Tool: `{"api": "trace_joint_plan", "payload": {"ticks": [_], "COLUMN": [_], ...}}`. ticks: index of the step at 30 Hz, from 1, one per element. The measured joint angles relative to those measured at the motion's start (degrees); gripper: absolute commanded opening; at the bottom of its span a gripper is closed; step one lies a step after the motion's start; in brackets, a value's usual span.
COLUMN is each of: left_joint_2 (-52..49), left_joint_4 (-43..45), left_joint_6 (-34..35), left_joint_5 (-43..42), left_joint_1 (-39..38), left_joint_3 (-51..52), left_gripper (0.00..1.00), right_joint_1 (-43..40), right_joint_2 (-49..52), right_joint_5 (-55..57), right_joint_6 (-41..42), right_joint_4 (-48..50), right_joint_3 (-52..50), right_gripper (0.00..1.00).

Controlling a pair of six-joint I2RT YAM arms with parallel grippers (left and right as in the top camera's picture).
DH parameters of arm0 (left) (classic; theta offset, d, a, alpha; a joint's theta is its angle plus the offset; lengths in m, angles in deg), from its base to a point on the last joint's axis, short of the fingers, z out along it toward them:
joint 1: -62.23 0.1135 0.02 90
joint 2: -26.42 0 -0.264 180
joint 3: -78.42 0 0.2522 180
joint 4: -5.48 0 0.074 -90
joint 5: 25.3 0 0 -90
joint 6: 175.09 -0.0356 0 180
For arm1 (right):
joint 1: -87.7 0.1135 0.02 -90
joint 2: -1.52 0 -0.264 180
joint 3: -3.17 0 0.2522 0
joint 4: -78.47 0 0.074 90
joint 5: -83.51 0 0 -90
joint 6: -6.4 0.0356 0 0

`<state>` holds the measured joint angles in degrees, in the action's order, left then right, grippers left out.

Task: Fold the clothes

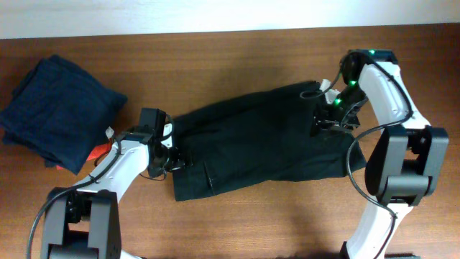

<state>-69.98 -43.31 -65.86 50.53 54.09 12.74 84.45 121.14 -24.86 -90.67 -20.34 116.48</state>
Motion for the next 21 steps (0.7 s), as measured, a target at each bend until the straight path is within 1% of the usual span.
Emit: {"api": "trace_joint_plan", "payload": {"ticks": [1,3,4,5,6,7,8,9,10,11,12,13,14,17,21], "left_joint_2": [-0.2,-0.5,-0.6,-0.9,-1.1,-1.2,-1.8,-2.3,-2.4,-2.4,-2.4,-2.5,-2.6,-3.3,-3.6], "left_joint_4": [0.5,3.1,4.2,6.2,6.9,7.5,7.6,7.7,7.6,7.4,5.6,3.5,-0.5,-10.4,-22.3], "left_joint_6": [0.0,-0.2,0.0,-0.2,-0.3,-0.4,-0.4,-0.5,-0.4,-0.5,-0.4,-0.4,-0.4,-0.4,-0.4], "left_joint_5": [0.0,-0.5,-0.9,-1.8,-2.1,-2.3,-2.7,-3.0,-3.3,-3.4,-3.5,-3.7,-3.8,-3.7,-1.6], "left_joint_1": [0.0,0.0,0.0,0.1,0.1,0.2,0.2,0.2,0.2,0.2,0.3,0.4,0.7,1.6,2.1], "left_joint_3": [0.1,0.7,0.9,1.4,1.6,1.7,1.9,2.1,2.1,2.1,1.6,1.0,-0.3,-5.6,-18.1], "left_gripper": [0.79,0.6,0.43,0.24,0.07,0.0,0.0,0.0,0.0,0.0,0.0,0.0,0.0,0.0,0.0], "right_joint_1": [0.3,1.1,1.5,1.7,2.1,2.4,2.9,3.6,4.2,4.6,5.1,5.6,6.1,8.1,12.4], "right_joint_2": [0.0,0.0,0.0,0.0,0.0,0.0,0.0,0.0,0.0,0.0,0.0,0.0,0.0,0.0,-0.1], "right_joint_5": [0.0,0.0,0.0,0.0,0.0,0.0,0.0,0.0,0.0,0.0,0.0,0.0,0.0,0.0,-0.4], "right_joint_6": [0.0,-0.1,-0.2,-0.2,-0.3,-0.3,-0.5,-0.5,-0.6,-0.5,-0.4,-0.7,-0.7,-0.7,-0.9], "right_joint_4": [0.0,0.0,0.0,0.0,-0.1,-0.2,-0.3,-0.3,-0.3,-0.3,-0.2,-0.2,0.0,1.8,6.4], "right_joint_3": [0.0,0.0,0.0,0.0,0.0,0.0,0.0,0.0,0.0,0.0,0.0,0.0,-0.2,-2.2,-7.7], "right_gripper": [0.45,0.46,0.49,0.51,0.51,0.51,0.5,0.46,0.39,0.3,0.14,0.07,0.04,0.04,0.04]}}
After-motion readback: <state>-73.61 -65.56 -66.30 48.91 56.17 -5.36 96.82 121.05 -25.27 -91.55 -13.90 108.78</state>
